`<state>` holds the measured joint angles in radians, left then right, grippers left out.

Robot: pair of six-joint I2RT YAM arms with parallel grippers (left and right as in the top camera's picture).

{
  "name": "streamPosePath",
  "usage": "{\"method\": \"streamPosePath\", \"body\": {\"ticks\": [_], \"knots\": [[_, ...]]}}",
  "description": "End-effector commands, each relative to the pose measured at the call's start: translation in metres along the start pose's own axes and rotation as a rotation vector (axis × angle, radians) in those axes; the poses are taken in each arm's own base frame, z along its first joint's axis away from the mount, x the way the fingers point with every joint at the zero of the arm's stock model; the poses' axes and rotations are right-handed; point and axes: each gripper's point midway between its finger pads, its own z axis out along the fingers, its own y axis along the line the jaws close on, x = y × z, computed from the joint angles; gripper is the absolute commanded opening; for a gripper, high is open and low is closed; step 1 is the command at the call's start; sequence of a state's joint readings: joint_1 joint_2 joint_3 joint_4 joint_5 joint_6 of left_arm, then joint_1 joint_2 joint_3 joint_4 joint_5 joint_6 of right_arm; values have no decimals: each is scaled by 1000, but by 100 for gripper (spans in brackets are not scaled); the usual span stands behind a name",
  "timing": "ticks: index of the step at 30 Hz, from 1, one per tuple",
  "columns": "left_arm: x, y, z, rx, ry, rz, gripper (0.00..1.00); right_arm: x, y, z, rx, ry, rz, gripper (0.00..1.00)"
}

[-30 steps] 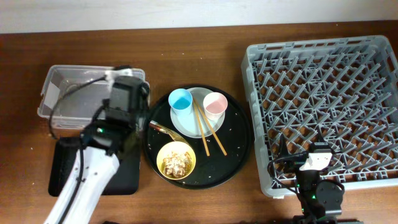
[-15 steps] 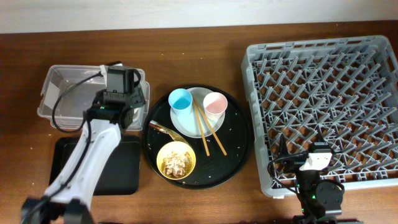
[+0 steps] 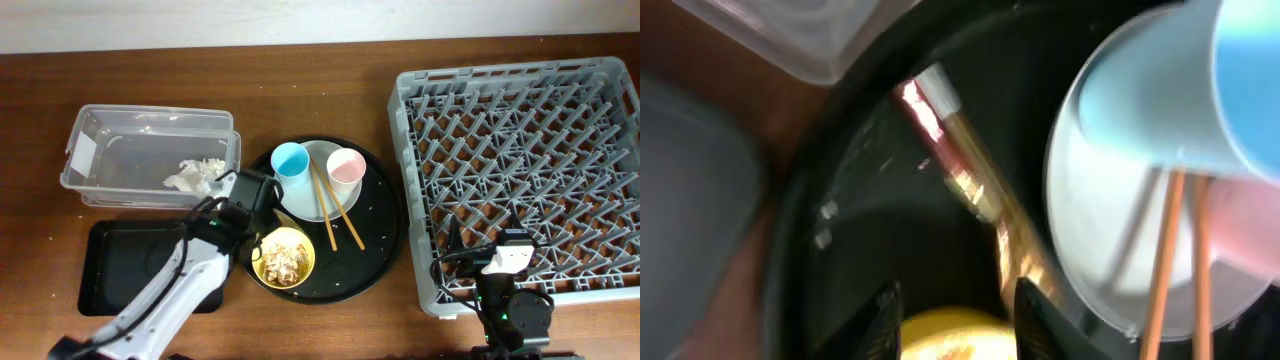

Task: Sort waste into correct bins and load items into the dishwasher rack
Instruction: 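Carry the tissue and wrapper into the clear plastic bin, release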

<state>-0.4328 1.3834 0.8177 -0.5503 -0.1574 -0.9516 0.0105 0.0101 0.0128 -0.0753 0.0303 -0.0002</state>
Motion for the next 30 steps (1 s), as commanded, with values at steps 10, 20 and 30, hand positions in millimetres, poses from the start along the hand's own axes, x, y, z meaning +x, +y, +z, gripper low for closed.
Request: {"method": "streamPosePath", "body": {"ticks": [10,20,30], "knots": [[10,-1,66,-39,1,-45,8,3,-4,0,20,5,6,98],[-41,-47,-47,285,-197,-67,1,3,-4,0,19,5,6,98],[-182,45,-106,110,-783,-427,2,3,-4,0,20,6,6,98]]}}
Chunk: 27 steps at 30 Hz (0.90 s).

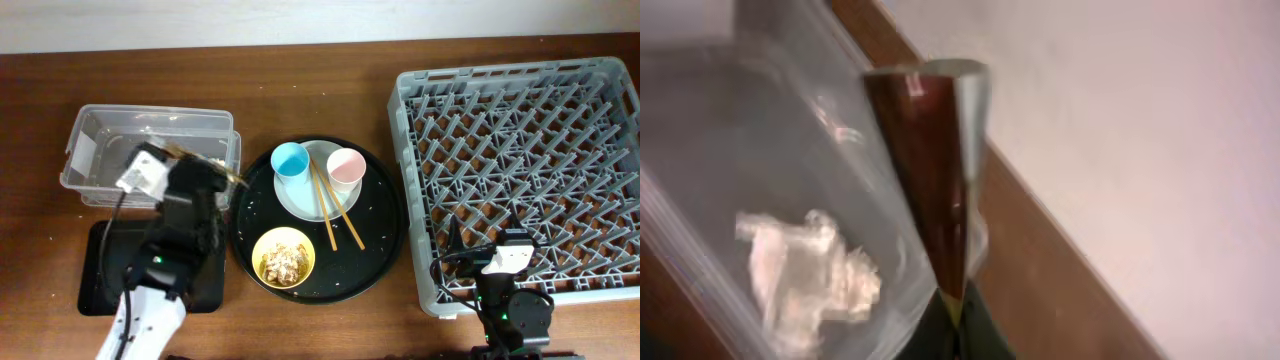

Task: Sort waste into correct bins and load items into the dishwasher rack
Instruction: 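Carry the tissue and wrapper into the clear plastic bin, release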

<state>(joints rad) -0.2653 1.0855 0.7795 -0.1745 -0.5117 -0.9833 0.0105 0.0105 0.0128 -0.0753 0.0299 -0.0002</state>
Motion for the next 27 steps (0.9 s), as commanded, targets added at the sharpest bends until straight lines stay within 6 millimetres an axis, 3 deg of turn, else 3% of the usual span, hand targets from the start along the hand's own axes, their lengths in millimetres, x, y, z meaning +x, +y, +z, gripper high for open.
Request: {"method": "streamPosePath", "body": {"ticks": [1,4,6,7,9,10,11,13,15,17,18,20,22,24,27], "knots": [[-32,30,36,-102,-111,-49,4,3,-4,0,20,5,6,98],[-13,52,91,-90,13,-94,11,3,-4,0,20,5,6,99],[-2,68,109,-121,43,-95,11,3,-4,0,20,6,6,98],[3,77,118,-140,54,-58,17,3,-4,0,20,5,6,98],[7,79,122,-143,63,13,69,3,-4,0,20,6,6,98],[4,72,123,-110,61,49,78,3,-4,0,20,5,6,99],[5,57,122,-39,79,92,94,3,-4,0,20,5,6,98],[5,36,113,56,117,89,99,3,-4,0,20,5,6,98],[8,13,87,161,196,85,99,3,-4,0,20,5,6,99],[29,-2,43,253,366,112,99,3,-4,0,20,5,6,99],[56,-9,-2,316,515,183,99,3,-4,0,20,5,6,98],[90,-12,-48,343,658,239,99,3,-4,0,20,6,6,98],[121,-4,-78,308,739,339,99,3,-4,0,20,6,6,98],[147,11,-96,248,797,453,99,3,-4,0,20,6,6,98],[192,11,-125,283,900,615,99,3,-4,0,20,5,6,99]]}}
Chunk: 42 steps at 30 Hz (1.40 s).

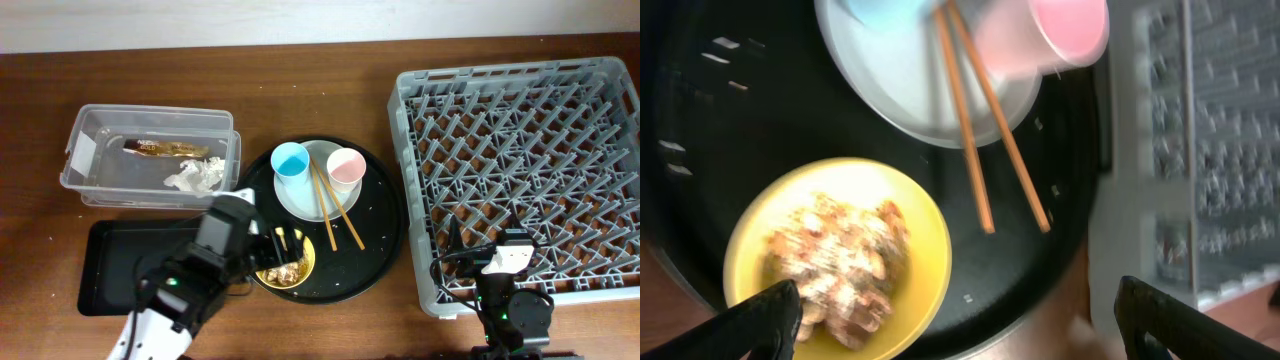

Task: Sort waste into correct bins and load items into the dishwasher rack
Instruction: 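Carry the tissue and wrapper into the clear plastic bin, release, then grasp the yellow bowl of peanut shells with the left gripper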

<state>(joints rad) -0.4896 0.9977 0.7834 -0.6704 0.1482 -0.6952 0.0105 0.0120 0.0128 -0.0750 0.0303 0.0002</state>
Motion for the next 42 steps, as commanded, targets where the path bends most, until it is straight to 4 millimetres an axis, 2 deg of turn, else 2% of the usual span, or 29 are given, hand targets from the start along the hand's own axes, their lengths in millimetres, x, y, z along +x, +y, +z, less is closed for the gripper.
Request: {"method": "streamPosePath", "body": {"ticks": [1,5,8,10,13,17,21,25,29,30,32,34,37,39,42], "knots": [[33,-12,21,-70,64,160,99,3,-4,0,19,4,6,98],[69,-10,51,-156,180,209,99,3,-4,0,19,4,6,98],[80,-6,71,-193,220,227,99,3,-4,0,19,4,6,98],[69,2,77,-250,165,240,99,3,-4,0,19,4,6,98],[56,3,78,-275,97,247,99,3,-4,0,19,4,6,98],[55,0,79,-264,87,252,99,3,-4,0,20,5,6,98],[61,-23,81,-195,66,290,99,3,-4,0,20,5,5,98],[51,-27,90,-198,11,290,99,3,-4,0,20,5,5,99],[57,-19,99,-231,39,297,99,3,-4,0,20,5,5,98],[58,-18,100,-234,42,297,81,3,-4,0,20,5,5,98],[60,-16,103,-242,49,299,58,3,-4,0,20,4,5,98],[64,-11,108,-264,68,303,58,3,-4,0,19,5,5,98],[70,-3,116,-292,91,309,48,3,-4,0,20,5,5,98],[72,-1,119,-302,99,311,48,3,-4,0,20,5,6,98],[72,0,120,-304,101,311,38,3,-4,0,19,5,5,98]]}}
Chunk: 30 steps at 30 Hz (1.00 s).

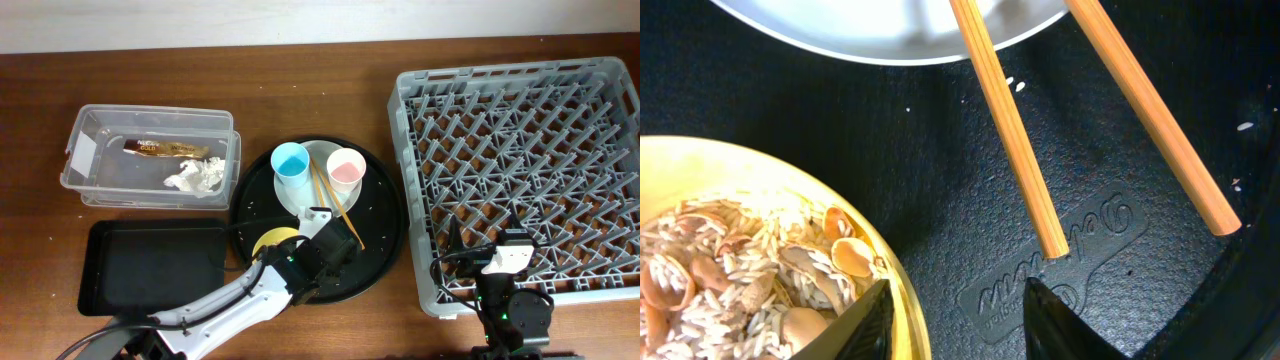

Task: Sort waste into correct bins and load items into the dishwasher rack
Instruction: 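Grasp the yellow bowl of peanut shells with the left gripper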

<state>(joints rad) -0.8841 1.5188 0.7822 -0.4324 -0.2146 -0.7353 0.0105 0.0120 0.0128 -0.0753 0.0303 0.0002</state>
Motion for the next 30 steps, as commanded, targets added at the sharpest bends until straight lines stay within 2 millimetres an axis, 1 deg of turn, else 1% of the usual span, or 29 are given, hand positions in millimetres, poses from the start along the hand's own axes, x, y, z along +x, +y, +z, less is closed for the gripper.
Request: {"method": "streamPosePath", "body": {"ticks": [1,2,3,4,11,13,15,17,23,24,25,29,30], "knots": [[1,2,2,-14,-1,3,37,3,-4,0,19,4,6,98],[1,2,2,-14,-1,3,36,3,-4,0,19,4,6,98],[1,2,2,-14,-1,3,31,3,-4,0,20,4,6,98],[1,2,2,-14,-1,3,30,3,-4,0,20,4,6,98],[5,7,2,-36,14,9,26,3,-4,0,19,4,6,98],[6,8,2,-39,17,10,18,3,-4,0,19,4,6,98],[10,12,2,-55,34,16,15,3,-4,0,20,4,6,98],[13,14,2,-65,46,19,15,3,-4,0,19,4,6,98],[13,14,2,-63,49,19,14,3,-4,0,19,4,6,98],[14,14,2,-60,51,19,2,3,-4,0,19,4,6,98],[13,14,2,-60,50,18,1,3,-4,0,19,4,6,98],[13,14,1,-61,49,18,1,3,-4,0,20,4,6,98],[11,13,-3,-57,44,25,0,3,-4,0,19,4,6,98]]}}
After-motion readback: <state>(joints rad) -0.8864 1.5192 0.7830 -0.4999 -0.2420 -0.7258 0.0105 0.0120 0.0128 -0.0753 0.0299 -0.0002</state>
